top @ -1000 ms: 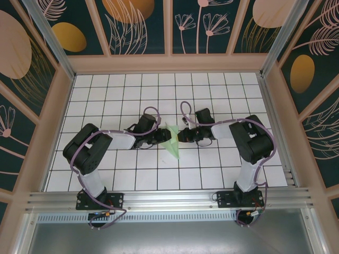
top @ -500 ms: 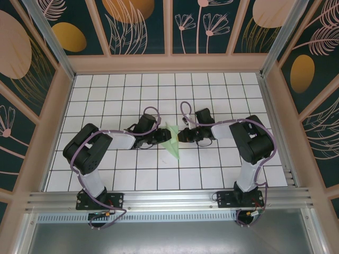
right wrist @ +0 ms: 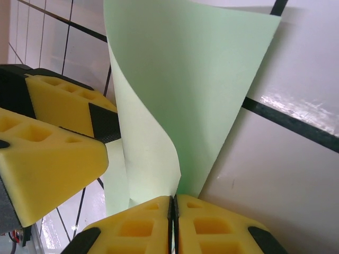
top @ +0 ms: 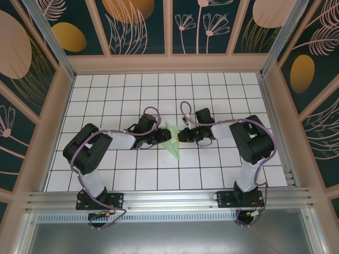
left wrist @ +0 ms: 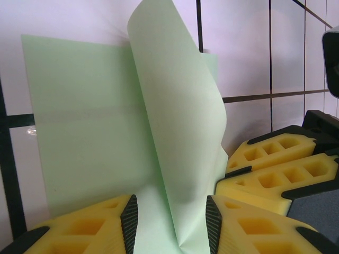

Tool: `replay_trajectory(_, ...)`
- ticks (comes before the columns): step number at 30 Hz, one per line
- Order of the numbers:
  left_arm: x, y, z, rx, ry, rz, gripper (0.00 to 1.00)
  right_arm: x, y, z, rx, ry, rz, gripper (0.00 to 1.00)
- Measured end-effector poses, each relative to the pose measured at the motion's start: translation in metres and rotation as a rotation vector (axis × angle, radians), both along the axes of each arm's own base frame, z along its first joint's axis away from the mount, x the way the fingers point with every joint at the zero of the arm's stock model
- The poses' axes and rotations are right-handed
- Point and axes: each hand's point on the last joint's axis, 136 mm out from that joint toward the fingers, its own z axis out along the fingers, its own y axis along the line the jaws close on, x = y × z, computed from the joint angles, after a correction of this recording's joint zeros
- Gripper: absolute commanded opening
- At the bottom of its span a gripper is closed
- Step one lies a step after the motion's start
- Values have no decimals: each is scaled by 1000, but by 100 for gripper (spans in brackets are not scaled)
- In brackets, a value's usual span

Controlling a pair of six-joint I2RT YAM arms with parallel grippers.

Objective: Fold a paper plane with a square sheet of paper (fold left side to right side)
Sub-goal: Fourth fold the wing at the center of the table.

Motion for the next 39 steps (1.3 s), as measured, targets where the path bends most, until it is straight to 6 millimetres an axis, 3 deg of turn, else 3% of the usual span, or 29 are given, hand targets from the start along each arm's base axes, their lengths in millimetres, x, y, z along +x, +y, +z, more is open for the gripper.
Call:
replay_trajectory(8,-2,6,5,24,3,13,43,1,-2,-1,-22,9,-6,14)
replay_trajectory(15,1,-2,41,-39,-55,-5,36,1,-1,-2,-27,11,-6,14)
replay_trajectory(20,-3,-14,48,-93,-56,-43,34,1,-1,-2,-30,10,-5,14)
replay_trajectory(30,-12,-25,13,-66,23,-82,34,1,0,-2,-35,13,-5,14)
replay_trajectory(39,-12,-25,-1,-50,42,-79,34,1,-1,-2,-44,13,-9,14)
